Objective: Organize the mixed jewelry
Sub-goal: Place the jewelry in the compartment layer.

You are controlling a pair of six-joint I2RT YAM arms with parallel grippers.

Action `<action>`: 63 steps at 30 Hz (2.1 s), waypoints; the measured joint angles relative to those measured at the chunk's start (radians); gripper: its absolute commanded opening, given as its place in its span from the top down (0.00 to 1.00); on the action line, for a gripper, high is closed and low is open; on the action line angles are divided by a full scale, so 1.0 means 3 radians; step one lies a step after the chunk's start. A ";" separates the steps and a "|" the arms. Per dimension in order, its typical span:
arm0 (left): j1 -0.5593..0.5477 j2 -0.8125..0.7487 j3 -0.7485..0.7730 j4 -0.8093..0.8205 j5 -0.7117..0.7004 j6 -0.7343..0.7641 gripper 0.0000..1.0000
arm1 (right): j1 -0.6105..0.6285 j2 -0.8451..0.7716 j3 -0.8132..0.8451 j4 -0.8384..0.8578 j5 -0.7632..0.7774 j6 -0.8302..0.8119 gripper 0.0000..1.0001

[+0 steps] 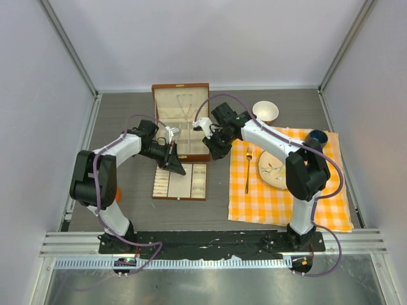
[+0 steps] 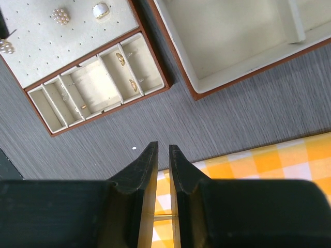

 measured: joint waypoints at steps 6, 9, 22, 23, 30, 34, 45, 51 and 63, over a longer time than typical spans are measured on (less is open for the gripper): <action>0.0095 0.0058 -0.0348 0.0795 0.0057 -0.0783 1.00 | -0.0001 -0.0005 -0.0014 0.0000 0.0013 0.0000 0.80; 0.0175 0.0136 -0.0393 0.1062 0.0132 -0.1073 1.00 | -0.0001 -0.0005 -0.0014 0.0000 0.0013 0.0000 0.80; 0.0544 0.0235 -0.0680 0.1647 0.0600 -0.1719 1.00 | -0.0001 -0.0005 -0.0027 0.0001 0.0011 0.0000 0.80; 0.0563 0.0235 -0.0693 0.1666 0.0633 -0.1764 1.00 | -0.0001 -0.0005 -0.0031 0.0003 0.0011 0.0000 0.80; 0.0627 0.0203 -0.0827 0.1892 0.0697 -0.2059 1.00 | -0.0001 -0.0005 -0.0034 0.0003 0.0014 0.0000 0.80; 0.0671 0.0011 -0.0963 0.2009 0.0629 -0.2238 1.00 | -0.0001 -0.0005 -0.0046 0.0001 0.0018 0.0000 0.79; 0.0848 -0.0357 -0.1119 0.2298 0.0430 -0.2546 1.00 | 0.0000 -0.0005 -0.0056 0.0003 0.0022 0.0001 0.79; 0.0848 -0.0361 -0.1273 0.2356 0.0300 -0.2576 1.00 | 0.0000 -0.0005 -0.0107 0.0008 0.0020 0.0000 0.80; 0.0804 -0.0432 -0.1548 0.2542 0.0018 -0.2661 1.00 | 0.0000 -0.0005 -0.0109 0.0013 0.0015 0.0000 0.80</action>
